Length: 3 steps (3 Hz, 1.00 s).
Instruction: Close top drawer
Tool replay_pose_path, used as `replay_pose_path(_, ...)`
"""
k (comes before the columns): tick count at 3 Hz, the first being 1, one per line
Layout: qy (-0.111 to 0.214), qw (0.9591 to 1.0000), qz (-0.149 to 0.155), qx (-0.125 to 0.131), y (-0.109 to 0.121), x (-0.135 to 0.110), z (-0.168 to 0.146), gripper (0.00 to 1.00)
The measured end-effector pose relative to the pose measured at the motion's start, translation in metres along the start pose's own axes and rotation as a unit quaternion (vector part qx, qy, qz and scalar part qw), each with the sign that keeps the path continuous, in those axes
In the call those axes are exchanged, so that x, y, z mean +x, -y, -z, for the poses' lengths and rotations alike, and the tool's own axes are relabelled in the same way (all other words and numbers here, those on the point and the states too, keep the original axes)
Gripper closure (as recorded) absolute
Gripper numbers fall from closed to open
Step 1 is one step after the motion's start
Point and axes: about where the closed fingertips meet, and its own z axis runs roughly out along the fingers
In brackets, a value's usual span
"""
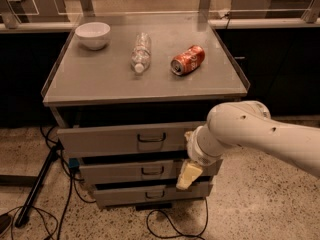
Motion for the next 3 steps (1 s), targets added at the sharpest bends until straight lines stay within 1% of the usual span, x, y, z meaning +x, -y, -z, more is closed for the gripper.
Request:
replay_pose_path(1, 0.000, 1.0000, 0.000, 0.000, 0.000, 0.000, 0.000, 0.38)
replay_pose_path(2, -0.001, 1.0000, 0.000, 0.001, 0.001, 0.000, 0.000, 0.63)
replay_pose_path(3, -0.016, 0.9998, 0.008, 0.013, 0.018, -0.006, -0.013, 0.93)
